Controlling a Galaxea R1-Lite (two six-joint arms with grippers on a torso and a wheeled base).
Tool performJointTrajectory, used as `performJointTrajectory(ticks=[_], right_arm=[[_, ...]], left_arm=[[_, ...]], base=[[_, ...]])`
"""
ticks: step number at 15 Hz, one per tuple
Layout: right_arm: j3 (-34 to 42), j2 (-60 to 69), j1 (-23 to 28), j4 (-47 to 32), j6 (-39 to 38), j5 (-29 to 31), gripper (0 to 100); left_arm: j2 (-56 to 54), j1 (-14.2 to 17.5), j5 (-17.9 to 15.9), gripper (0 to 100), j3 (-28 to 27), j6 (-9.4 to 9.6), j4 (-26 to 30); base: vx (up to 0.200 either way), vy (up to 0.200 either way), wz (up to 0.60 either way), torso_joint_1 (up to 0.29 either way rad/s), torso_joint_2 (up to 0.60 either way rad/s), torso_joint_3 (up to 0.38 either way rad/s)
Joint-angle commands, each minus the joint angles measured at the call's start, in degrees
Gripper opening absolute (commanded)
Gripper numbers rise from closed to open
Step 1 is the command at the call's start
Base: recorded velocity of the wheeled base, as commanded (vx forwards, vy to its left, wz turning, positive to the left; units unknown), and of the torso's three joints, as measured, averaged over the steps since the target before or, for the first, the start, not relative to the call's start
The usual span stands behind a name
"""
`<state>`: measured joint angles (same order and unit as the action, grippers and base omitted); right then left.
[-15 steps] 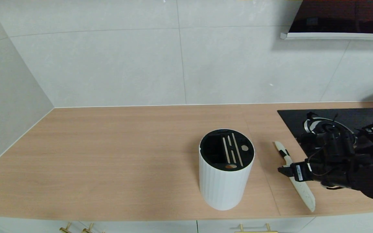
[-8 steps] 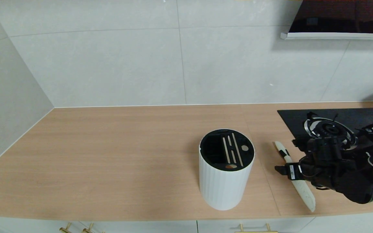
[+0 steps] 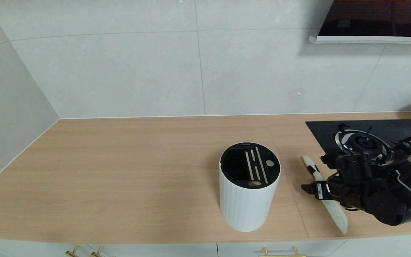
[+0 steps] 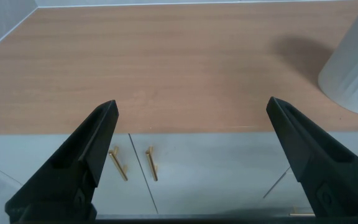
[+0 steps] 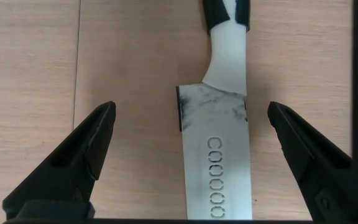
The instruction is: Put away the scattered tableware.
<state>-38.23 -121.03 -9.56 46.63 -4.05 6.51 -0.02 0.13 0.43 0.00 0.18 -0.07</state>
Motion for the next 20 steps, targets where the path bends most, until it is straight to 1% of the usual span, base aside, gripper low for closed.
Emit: performJointTrajectory(ticks=[1, 6, 13, 14, 16, 20], right_arm=[[0.0, -0.35, 0.15, 0.04, 0.0, 0.08, 100], [-0.71, -1.32, 1.65, 0.39, 0.09, 0.61, 100], [-0.71, -2.28, 1.65, 0.48, 0.0, 0.79, 100], [-0.71, -2.46, 1.65, 0.57, 0.0, 0.87, 0], [-0.62, -3.6, 1.65, 2.5, 0.18, 2.1, 0], [-0.62, -3.34, 1.65, 2.94, 0.27, 2.19, 0]], left_arm=[[0.02, 0.04, 0.01, 100, -0.09, -0.01, -0.01], [0.02, 0.04, 0.01, 100, 0.0, -0.01, -0.01], [0.02, 0.04, 0.01, 100, 0.0, -0.01, -0.01], [0.02, 0.04, 0.01, 100, -0.09, -0.01, -0.01], [0.02, 0.04, 0.01, 100, 0.0, -0.01, -0.01], [0.02, 0.04, 0.01, 100, -0.09, -0.01, -0.01]], base=[[0.0, 0.0, 0.0, 0.0, 0.0, 0.0], [0.0, 0.0, 0.0, 0.0, 0.0, 0.0], [0.0, 0.0, 0.0, 0.0, 0.0, 0.0], [0.0, 0.0, 0.0, 0.0, 0.0, 0.0], [0.0, 0.0, 0.0, 0.0, 0.0, 0.0], [0.0, 0.0, 0.0, 0.0, 0.0, 0.0]])
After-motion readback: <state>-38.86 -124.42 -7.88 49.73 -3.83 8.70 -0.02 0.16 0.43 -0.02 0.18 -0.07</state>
